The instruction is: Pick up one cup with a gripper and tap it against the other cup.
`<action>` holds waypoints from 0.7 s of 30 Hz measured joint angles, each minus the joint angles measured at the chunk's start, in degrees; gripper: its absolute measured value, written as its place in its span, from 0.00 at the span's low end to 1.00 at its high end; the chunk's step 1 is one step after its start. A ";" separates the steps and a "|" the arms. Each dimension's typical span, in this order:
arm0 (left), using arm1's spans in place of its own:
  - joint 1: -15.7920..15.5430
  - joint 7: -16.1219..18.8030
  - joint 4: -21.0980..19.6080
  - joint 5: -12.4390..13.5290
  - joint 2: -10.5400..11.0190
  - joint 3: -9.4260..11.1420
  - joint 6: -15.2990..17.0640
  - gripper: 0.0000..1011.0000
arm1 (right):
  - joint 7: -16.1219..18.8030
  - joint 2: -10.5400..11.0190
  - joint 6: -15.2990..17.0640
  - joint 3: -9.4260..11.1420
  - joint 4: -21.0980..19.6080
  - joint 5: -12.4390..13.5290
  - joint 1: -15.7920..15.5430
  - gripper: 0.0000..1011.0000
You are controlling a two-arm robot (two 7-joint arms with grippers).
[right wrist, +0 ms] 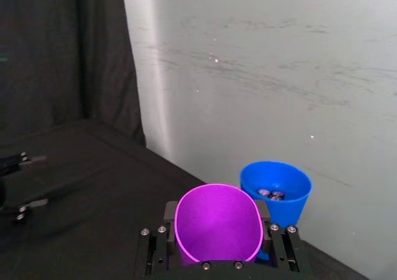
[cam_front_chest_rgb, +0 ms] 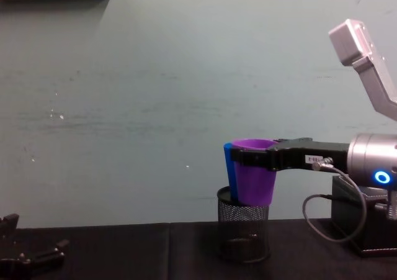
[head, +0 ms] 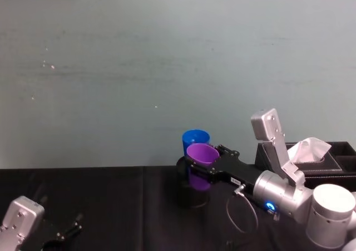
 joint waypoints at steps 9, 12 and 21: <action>0.00 0.00 0.00 0.00 0.00 0.00 0.00 0.99 | -0.13 3.62 0.82 -0.38 -7.56 1.74 -5.23 0.73; 0.00 0.00 0.00 0.00 0.00 0.00 0.00 0.99 | -0.24 4.46 0.66 -0.37 -9.25 2.20 -6.57 0.73; 0.00 0.00 0.00 0.00 0.00 0.00 0.00 0.99 | 0.38 7.68 -1.42 -0.90 -14.54 3.32 -11.60 0.73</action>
